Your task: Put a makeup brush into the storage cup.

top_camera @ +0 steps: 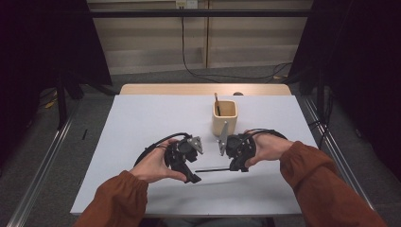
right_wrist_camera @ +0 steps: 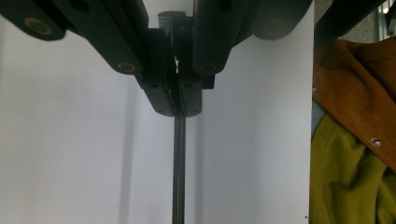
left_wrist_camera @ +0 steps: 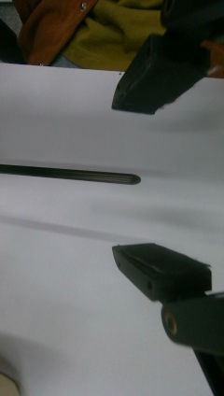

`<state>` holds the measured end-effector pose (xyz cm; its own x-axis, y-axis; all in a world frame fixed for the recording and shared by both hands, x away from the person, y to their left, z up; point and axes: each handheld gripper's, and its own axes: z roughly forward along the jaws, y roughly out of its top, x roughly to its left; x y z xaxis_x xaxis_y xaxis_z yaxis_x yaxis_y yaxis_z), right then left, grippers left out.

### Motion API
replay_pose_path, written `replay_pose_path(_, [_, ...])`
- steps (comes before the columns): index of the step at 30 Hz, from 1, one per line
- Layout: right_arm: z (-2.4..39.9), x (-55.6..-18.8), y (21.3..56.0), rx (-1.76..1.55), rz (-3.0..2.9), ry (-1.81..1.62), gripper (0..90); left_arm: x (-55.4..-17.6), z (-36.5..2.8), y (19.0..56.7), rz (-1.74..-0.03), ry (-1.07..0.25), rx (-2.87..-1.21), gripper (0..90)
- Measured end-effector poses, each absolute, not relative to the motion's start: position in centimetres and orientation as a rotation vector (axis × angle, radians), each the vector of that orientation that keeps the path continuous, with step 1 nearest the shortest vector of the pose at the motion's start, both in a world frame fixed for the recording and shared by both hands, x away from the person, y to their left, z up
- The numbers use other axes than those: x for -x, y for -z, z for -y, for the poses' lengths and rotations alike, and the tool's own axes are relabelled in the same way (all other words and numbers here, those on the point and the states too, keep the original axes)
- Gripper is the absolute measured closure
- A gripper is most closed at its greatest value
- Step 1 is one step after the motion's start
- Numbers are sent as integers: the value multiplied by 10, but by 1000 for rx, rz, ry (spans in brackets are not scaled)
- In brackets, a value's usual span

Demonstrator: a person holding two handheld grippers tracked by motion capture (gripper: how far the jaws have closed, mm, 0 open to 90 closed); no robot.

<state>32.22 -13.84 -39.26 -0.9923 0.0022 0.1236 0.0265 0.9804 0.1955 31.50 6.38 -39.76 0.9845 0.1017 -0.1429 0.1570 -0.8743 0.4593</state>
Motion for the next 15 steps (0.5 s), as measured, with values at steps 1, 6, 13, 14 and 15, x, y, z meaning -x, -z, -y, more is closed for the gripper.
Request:
replay_pose_path(1, [138,-322,392,27,3003,299,854,-316,-63,398,-188,162,-2641,304])
replay_pose_path(6, [136,-322,392,15,2997,306,854,-318,-60,400,-166,182,-2668,446])
replay_pose_path(13, [134,-322,393,8,2997,314,854,-320,-58,403,-159,204,-2654,626])
replay_pose_path(14, [135,-322,393,9,2998,316,854,-320,-58,402,-154,213,-2649,645])
replay_pose_path(15, [135,-322,394,3,2999,319,854,-320,-57,403,-159,214,-2643,650])
